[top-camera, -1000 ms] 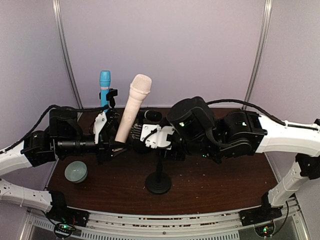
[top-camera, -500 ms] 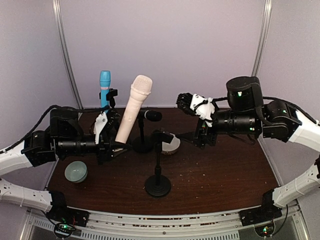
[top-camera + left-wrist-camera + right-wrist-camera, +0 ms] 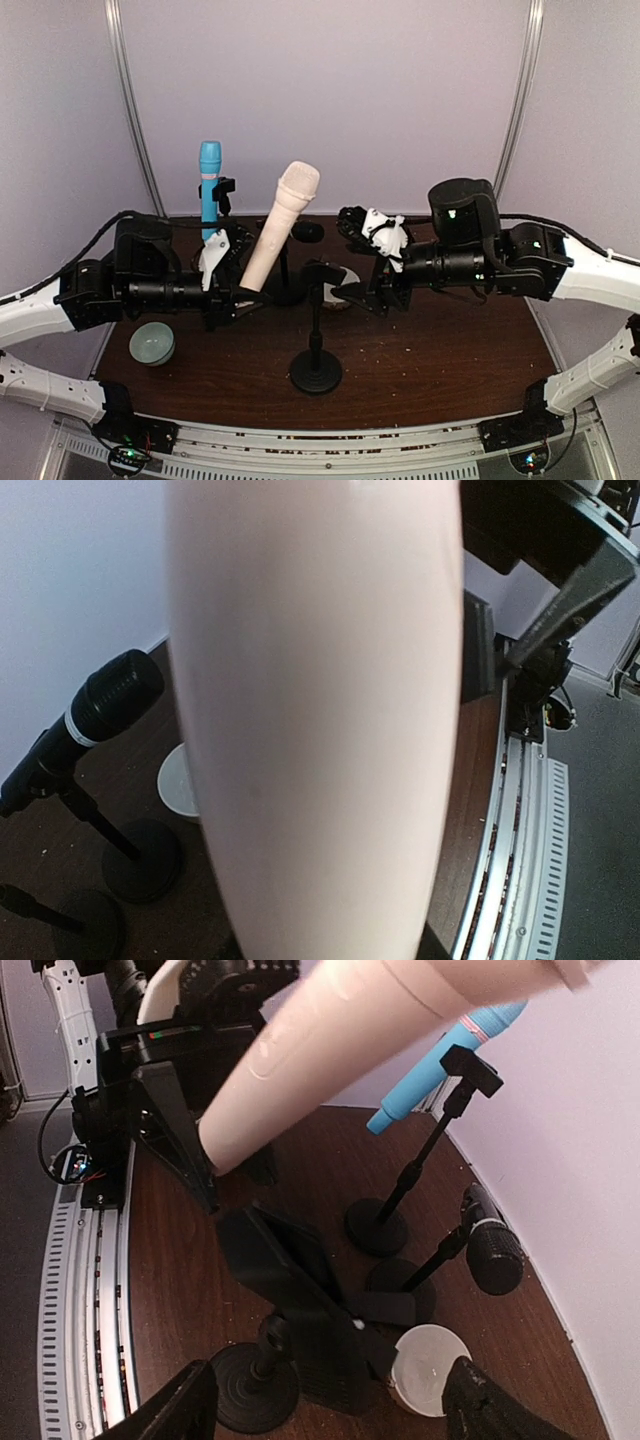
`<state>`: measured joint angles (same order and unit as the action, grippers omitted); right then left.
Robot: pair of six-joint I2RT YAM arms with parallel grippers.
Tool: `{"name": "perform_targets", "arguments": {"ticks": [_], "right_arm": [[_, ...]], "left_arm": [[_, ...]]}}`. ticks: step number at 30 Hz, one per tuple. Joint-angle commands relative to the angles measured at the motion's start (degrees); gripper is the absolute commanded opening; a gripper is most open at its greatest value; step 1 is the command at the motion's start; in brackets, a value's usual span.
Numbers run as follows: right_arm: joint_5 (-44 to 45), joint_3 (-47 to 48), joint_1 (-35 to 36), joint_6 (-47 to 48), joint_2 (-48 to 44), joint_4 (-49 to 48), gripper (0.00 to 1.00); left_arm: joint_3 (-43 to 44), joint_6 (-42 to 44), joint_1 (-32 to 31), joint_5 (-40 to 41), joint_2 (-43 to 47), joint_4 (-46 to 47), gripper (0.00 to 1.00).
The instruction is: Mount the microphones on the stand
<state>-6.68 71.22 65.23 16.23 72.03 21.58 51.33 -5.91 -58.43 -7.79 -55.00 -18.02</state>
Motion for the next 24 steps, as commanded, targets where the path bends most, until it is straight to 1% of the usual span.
{"name": "perform_targets", "arguments": {"ticks": [1,4,10,11,14,17,20,22,24], "right_arm": [[15.63,4.43,7.1,3.28,3.36,-1.31,0.78],[21.42,6.89,9.36,4.56,6.32,-0.08,0.76],[27.35,9.41,11.27,6.32,10.29,-0.49,0.71],[28.09,10.37,11.31,6.46,11.11,0.16,0.68],[30.13,12.56,12.1,8.47,12.64,1.03,0.56],[32.26,13.18,13.45,11.87,13.36,0.76,0.46],[35.26,14.67,14.77,15.67,15.04,2.8,0.34],[36.72,15.1,15.52,18.37,16.26,4.79,0.29],[38.45,14.62,16.53,21.31,17.12,5.86,0.28]], "left_arm": [[1.75,-0.03,0.43,0.33,1.14,2.73,0.0],[1.18,-0.13,0.43,0.71,1.76,2.73,0.0],[0.14,-0.44,0.43,1.21,3.03,2.83,0.0],[0.03,-0.43,0.43,1.31,3.23,2.75,0.0],[-0.37,-0.44,0.43,1.64,3.76,2.79,0.0],[-1.15,-0.51,0.43,2.06,4.28,3.28,0.0],[-1.56,-0.53,0.43,2.16,4.48,3.5,0.0],[-1.83,-0.51,0.43,2.38,4.67,3.67,0.0],[-2.16,-0.5,0.43,2.47,4.87,3.99,0.0]]}}
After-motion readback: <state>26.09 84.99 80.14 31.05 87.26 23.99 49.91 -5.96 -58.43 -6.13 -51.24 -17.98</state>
